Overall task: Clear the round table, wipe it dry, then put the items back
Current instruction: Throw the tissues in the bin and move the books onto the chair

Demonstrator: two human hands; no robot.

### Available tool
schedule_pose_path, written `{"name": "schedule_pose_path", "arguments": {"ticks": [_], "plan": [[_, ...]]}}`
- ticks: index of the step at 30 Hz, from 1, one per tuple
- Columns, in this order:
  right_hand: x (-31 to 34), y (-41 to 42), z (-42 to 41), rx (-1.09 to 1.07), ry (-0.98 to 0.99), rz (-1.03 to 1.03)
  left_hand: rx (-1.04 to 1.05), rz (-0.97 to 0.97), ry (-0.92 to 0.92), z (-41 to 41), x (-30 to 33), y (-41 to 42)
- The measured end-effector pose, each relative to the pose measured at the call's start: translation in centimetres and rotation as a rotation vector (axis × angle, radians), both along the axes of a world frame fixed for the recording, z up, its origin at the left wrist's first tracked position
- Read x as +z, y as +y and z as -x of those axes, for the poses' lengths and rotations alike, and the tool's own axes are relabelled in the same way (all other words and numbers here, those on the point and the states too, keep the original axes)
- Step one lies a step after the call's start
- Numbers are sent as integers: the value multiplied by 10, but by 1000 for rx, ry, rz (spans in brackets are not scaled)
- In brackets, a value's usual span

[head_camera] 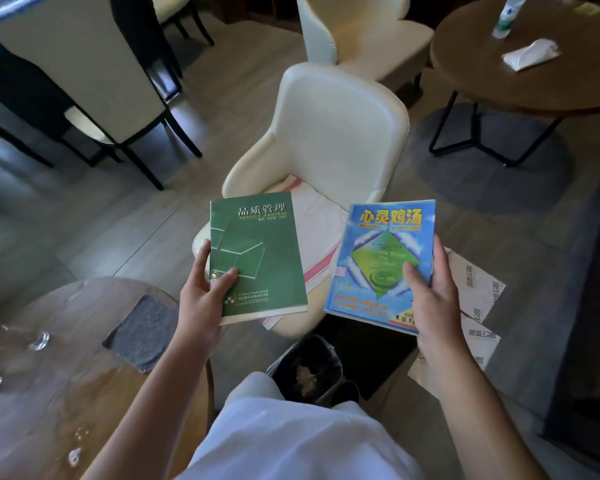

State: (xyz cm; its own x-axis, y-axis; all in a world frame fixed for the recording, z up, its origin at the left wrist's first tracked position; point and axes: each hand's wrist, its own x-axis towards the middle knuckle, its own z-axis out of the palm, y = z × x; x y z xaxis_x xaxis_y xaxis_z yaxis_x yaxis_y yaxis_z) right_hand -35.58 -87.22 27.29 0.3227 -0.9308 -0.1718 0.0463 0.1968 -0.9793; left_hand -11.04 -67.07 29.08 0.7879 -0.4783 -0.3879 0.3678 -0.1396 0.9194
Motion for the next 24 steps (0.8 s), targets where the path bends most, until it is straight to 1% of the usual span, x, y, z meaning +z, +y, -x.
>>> {"name": "schedule_pose_path", "arguments": {"ticks": [6, 11, 16, 18, 20, 21, 23, 24], "plan": [[-23, -17, -1, -33, 8, -44, -77, -93, -10, -20, -15, -30], [-40, -22, -29, -68, 9, -111, -151, -150, 5, -51, -36, -56], [-59, -40, -78, -96, 113, -129, -270, -192, 30, -117, -64, -93], [-65, -45, -102, -129, 190, -128, -315, -194, 32, -153, -79, -113], [-72, -50, -117, -143, 247, -141, -365, -216, -7, -184, -93, -132], [-67, -50, -119, -134, 258, -136, -424, -245, -107, -192, -94, -142], [-103, -70, -163, -123, 349, -192, -440, -292, -127, -247, -125, -164], [-97, -69, -164, -167, 356, -161, -519, -303, -187, -249, -123, -171]]}}
